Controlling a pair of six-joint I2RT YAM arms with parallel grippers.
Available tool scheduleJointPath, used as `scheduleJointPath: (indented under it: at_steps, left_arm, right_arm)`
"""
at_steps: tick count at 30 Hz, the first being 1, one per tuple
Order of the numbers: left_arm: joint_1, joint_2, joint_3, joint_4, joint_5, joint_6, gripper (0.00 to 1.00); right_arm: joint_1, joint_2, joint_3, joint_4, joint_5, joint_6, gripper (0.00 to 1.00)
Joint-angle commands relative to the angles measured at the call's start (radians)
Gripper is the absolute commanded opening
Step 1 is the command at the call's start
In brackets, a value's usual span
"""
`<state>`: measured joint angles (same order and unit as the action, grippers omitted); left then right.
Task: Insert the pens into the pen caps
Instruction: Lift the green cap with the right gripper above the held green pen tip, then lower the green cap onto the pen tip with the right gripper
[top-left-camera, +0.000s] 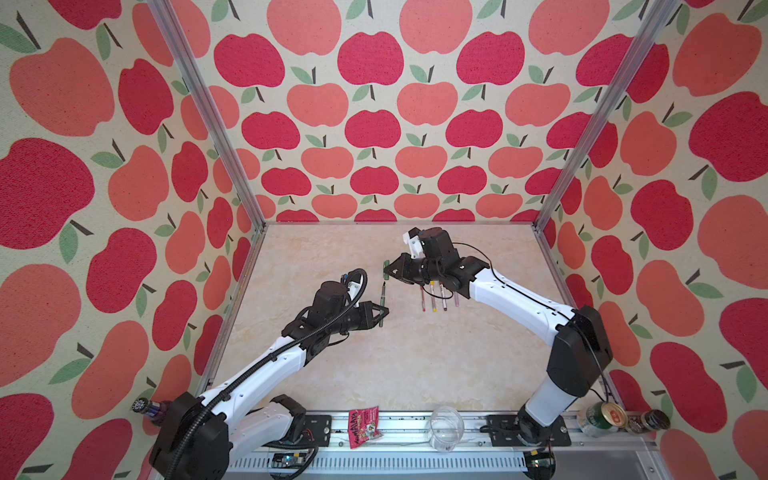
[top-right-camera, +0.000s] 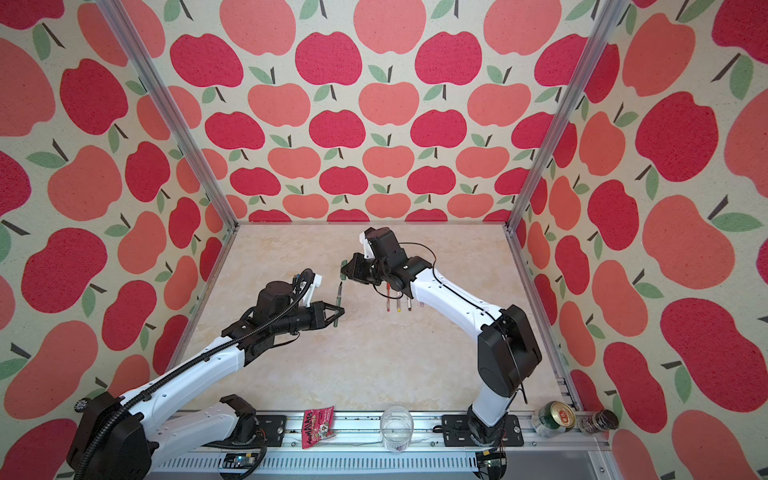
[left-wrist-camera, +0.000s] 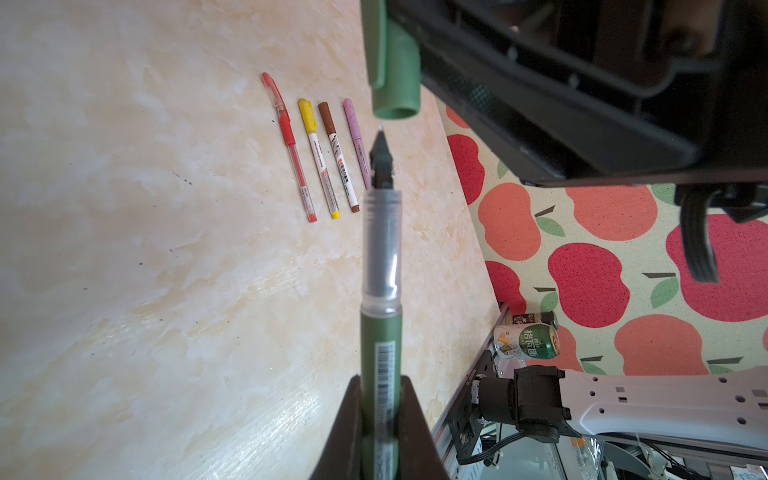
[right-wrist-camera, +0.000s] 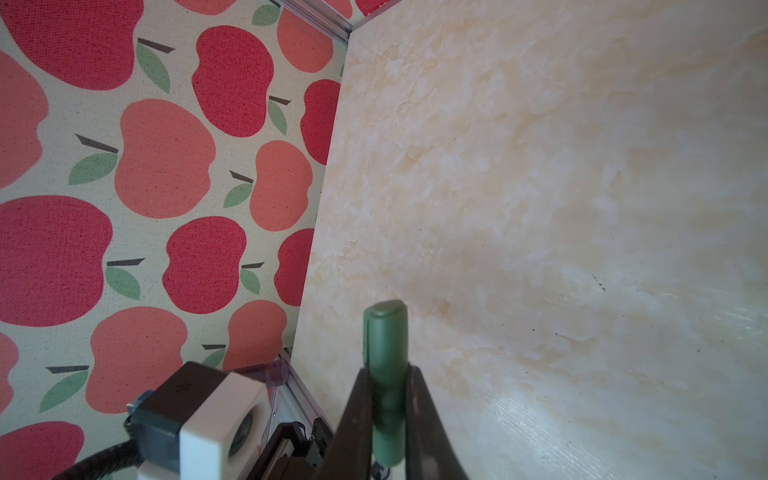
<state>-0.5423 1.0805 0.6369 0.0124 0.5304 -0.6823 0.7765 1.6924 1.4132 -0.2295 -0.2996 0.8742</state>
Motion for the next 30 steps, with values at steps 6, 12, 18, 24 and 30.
scheduleJointPath:
  at_steps: [6,12,18,24,30]
  left_arm:
    - [-0.006,-0.005,0.032,0.027,-0.013,0.005,0.04]
    - [-0.006,-0.007,0.032,0.03,-0.016,0.004,0.04]
    - [-0.005,-0.01,0.031,0.031,-0.017,0.004,0.04]
    - [-0.005,-0.016,0.033,0.031,-0.013,0.003,0.04]
    - [-0.005,-0.035,0.025,0.027,-0.03,0.003,0.04]
  right_arm:
    - [0.001,-0.01,-0.01,0.028,-0.036,0.018,0.03]
    - [0.009,-0.01,-0.013,0.019,-0.029,0.009,0.03]
    - [0.014,-0.005,-0.018,0.019,-0.033,0.009,0.03]
    - [0.024,-0.005,-0.02,0.019,-0.021,0.002,0.03]
    - [0.038,-0.006,-0.019,0.016,-0.018,0.003,0.03]
